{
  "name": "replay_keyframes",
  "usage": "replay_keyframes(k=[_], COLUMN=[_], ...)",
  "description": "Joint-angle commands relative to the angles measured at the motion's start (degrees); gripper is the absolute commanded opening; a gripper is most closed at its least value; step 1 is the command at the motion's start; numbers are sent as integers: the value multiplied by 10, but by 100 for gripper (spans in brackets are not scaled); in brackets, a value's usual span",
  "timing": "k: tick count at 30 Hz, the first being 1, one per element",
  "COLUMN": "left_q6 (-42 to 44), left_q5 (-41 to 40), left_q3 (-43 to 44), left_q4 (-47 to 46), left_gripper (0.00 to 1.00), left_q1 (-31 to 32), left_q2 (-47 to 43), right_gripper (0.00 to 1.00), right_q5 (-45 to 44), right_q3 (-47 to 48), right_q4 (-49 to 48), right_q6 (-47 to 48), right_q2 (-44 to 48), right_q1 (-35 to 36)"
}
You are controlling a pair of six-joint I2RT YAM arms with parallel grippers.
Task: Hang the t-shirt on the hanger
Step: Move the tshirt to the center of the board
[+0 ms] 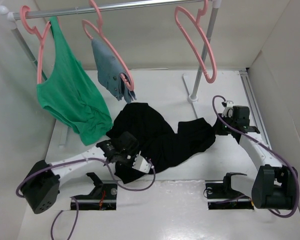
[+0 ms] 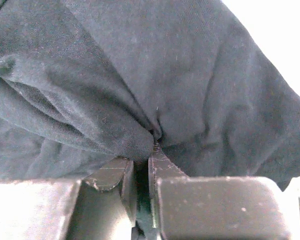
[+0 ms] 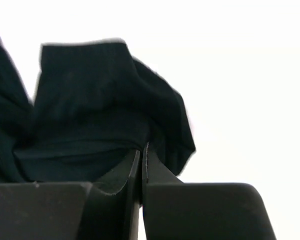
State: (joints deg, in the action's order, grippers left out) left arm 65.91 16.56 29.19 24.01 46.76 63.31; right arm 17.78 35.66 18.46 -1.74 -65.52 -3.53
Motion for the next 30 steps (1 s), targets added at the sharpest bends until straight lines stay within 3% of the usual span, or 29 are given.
replay_keyframes(k=[1,6,11,12,13,14,15,17,22,24,30], left_q6=[110,240,291,297,297,297,281,232,-35,-87,-212], left_q5=[4,-9,-4,-4,12,18,18,27,-6,-13,15], left_q3=[-22,-37,-37,-37,-43,-43,-50,-50,-43,-22,86], left_q4=[126,191,215,215,215,210,199,134,-81,-134,-160], left_gripper=[0,0,0,2,13,46,62,75,81,81,77], left_q1=[-1,-1,-1,-1,-1,-1,-1,-1,-1,-1,-1], left_q2=[-73,-197,-270,-277,-293,-300,-308,-329,-316,-260,-71], right_gripper=[0,0,0,4,32,47,54,64,67,67,68], right_q5=[-23,-2,-49,-49,-26,-9,10,40,40,40,4], right_q3=[63,93,99,99,99,107,116,124,112,112,117], right_q4=[-50,-73,-90,-90,-95,-95,-90,-69,-30,-24,15], right_q6=[-12,-35,-61,-61,-55,-43,-9,17,67,67,73], right_q2=[-6,-59,-58,-58,-66,-77,-101,-121,-97,-80,-37], right_q1=[-8,-8,-24,-24,-24,-24,-24,-24,-24,-17,34])
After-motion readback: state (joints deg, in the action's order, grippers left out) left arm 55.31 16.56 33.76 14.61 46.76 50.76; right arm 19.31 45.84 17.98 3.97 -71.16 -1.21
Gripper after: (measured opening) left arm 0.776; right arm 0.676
